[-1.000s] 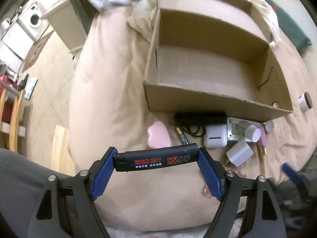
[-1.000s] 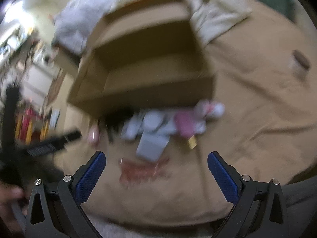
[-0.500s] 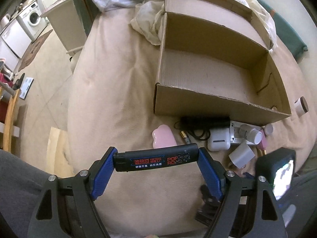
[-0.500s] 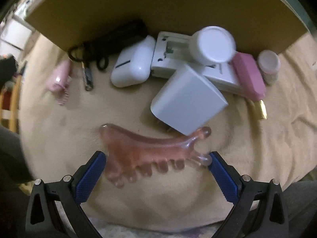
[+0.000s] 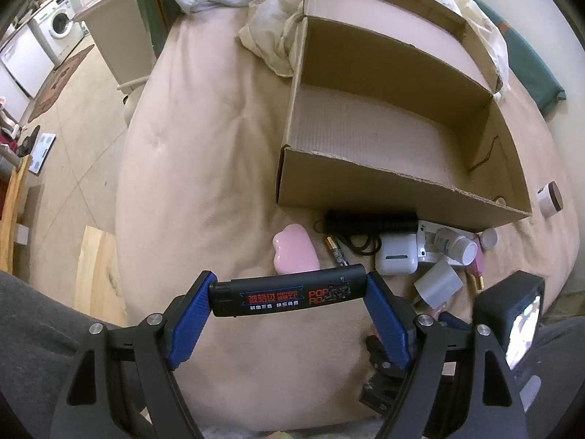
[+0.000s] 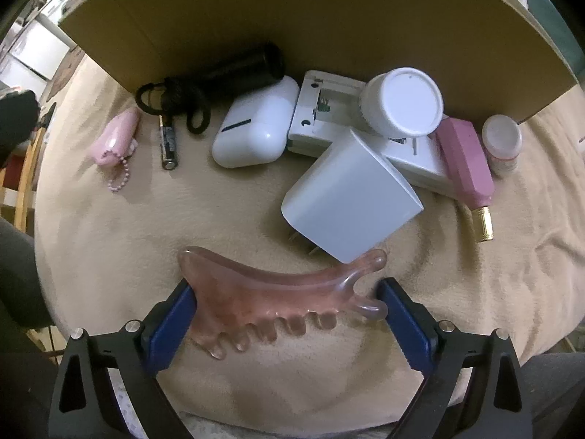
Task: Organize rigid objects
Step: 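Grasp the pink gua sha comb with the right gripper while the left holds the tube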
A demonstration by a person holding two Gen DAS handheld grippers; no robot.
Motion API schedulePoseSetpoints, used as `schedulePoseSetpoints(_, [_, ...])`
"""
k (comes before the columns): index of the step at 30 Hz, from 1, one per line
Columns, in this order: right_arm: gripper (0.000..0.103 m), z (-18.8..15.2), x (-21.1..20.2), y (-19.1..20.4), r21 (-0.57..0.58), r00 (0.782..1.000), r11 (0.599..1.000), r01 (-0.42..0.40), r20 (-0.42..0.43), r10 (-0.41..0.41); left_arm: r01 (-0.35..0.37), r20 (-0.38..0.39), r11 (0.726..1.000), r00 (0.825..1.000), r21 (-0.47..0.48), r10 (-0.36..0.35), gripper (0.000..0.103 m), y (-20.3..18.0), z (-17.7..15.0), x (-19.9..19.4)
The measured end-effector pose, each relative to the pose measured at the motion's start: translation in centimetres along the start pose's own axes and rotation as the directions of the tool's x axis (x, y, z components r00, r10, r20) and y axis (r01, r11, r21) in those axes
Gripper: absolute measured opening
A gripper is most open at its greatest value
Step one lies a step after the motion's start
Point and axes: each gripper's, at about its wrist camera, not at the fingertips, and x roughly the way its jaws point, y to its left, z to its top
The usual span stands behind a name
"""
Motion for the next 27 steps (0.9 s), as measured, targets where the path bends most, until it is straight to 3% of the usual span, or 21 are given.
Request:
schedulePoseSetpoints(9, [0.103,-1.3,-4.0,-0.1,0.020,0.995,0.995,-0.099,0.021,0.099,-0.028,0.009,1.000,1.000,-0.003,0.028,0.079,0.2,-0.1,0.2])
schedulePoseSetpoints(16, [0.103,-2.4,-9.0,-1.3,0.024,0.985,0.992,-0.121,0.130,0.116,-0.041,0.017,0.999,0.999,0.003,0.041,0.079,0.0,0.1,0.1])
schedulePoseSetpoints(20, [0.103,-2.4,-13.1,-2.2,0.026,0.965,0.989,-0.146,0.223,0.137,-0.040,0.033,0.999,0.999,0.026,0.039,0.079,-0.8,0.8,-0.4])
schedulePoseSetpoints(27, [0.103,1.7,-18.6,-5.9,0.010,0.922,0.986,-0.169,0.354,0.154,-0.067,0.120,0.994,0.991,0.092,0.056,0.079,-2.9,3.3,-2.5])
